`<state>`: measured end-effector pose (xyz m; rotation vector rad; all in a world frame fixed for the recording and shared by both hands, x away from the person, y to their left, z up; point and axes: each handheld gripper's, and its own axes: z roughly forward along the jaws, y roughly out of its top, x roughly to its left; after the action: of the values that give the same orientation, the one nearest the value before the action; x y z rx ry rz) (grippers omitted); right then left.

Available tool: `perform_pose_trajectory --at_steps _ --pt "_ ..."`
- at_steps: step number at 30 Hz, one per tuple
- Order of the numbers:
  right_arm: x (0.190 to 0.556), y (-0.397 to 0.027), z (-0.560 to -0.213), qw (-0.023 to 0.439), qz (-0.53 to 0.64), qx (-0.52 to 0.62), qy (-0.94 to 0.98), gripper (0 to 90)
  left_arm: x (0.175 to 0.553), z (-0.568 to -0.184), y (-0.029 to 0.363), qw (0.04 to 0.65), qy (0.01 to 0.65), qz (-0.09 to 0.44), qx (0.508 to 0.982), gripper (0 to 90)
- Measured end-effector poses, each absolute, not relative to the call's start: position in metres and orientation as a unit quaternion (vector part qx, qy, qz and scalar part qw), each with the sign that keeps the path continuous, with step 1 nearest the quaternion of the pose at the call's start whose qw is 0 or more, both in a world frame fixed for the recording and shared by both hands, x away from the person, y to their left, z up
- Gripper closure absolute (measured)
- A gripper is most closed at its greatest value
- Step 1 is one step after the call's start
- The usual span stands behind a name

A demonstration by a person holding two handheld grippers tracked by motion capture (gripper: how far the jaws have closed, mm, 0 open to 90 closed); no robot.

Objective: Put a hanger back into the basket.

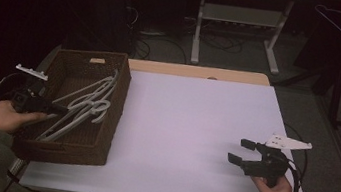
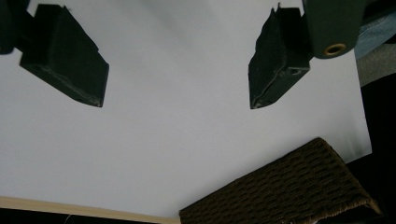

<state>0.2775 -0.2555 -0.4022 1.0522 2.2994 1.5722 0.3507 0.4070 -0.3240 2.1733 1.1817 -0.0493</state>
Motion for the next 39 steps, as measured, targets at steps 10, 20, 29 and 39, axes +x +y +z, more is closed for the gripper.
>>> perform_pose_trajectory --at_steps 10,20,29,39 --pt "0.279 -0.256 -0.403 0.08 0.525 0.352 0.771 19.1 0.353 -0.32 0.412 0.377 0.479 -0.032 0.792 81.5" --pt "0.28 -0.256 -0.404 0.078 0.526 0.351 0.771 19.1 0.355 -0.346 0.397 0.303 0.471 -0.046 0.827 76.0" --pt "0.281 -0.257 -0.405 0.077 0.525 0.352 0.771 18.8 0.344 -0.335 0.398 0.334 0.472 -0.012 0.816 60.3" --pt "0.28 -0.258 -0.403 0.084 0.522 0.355 0.771 18.8 0.34 -0.33 0.383 0.365 0.451 0.005 0.814 58.3"
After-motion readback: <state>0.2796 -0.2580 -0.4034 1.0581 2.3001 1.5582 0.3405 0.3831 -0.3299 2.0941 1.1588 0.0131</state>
